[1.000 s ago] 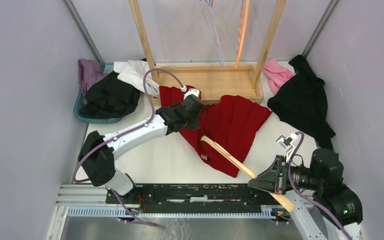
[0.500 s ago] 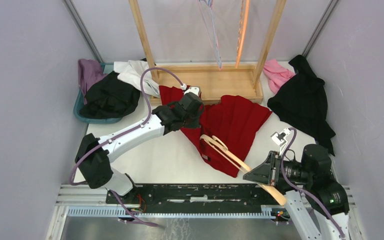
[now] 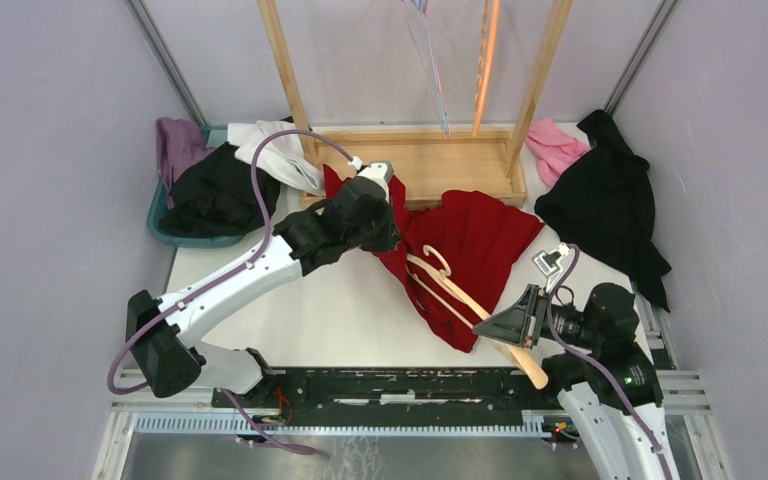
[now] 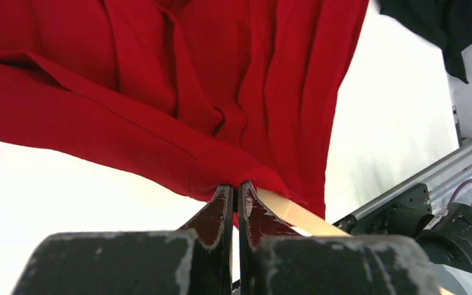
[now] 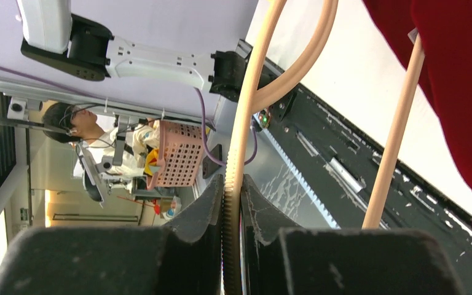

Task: Place the skirt on the hanger
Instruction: Hang the skirt on the hanger.

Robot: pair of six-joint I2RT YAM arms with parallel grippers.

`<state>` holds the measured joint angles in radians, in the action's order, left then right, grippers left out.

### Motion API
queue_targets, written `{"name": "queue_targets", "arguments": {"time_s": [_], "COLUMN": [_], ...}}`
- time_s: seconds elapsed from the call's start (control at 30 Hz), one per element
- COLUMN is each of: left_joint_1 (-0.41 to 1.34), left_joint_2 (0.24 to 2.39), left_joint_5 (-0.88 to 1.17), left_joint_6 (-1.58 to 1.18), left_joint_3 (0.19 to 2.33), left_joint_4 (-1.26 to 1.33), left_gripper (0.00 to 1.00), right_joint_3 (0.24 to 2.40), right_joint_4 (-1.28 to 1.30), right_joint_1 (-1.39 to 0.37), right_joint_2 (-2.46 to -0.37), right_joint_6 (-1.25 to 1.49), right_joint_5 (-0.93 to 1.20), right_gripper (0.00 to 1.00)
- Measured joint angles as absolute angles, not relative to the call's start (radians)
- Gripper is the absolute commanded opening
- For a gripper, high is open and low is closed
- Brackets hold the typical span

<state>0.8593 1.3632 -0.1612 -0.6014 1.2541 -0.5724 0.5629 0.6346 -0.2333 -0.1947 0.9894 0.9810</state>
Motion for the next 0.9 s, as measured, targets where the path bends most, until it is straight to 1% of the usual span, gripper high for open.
{"name": "queue_targets", "arguments": {"time_s": [0.27,0.53,0.77,0.9], "left_joint_1": [0.859,0.859,0.859,0.859], "left_joint_2": [1.356,1.356,1.363,1.37], "left_joint_5": [-0.107,-0.077,-0.046,-0.025], "left_joint_6": [-0.601,-0.601,-0.601,-0.601], "left_joint_3": [1.26,1.298,1.345,1.349], "left_joint_4": [-0.571,-0.575,-0.574,-0.574], "left_gripper": [0.03,0.03,0.03,0.03], "right_joint_3": [0.449,0.255,0.185,0.166], "right_joint_4": [0.389,0.072,-0.146,-0.286], "right_joint_1": [-0.234,-0.242,-0.34,-0.408], "right_joint_2": [-0.181,-0.202,-0.286,-0.392], "right_joint_6": [1.088,1.176,1.181,1.179], "right_joint_5": [0.933,0.904,0.838,0.785], "right_gripper": [0.01,0.01,0.01,0.01]}}
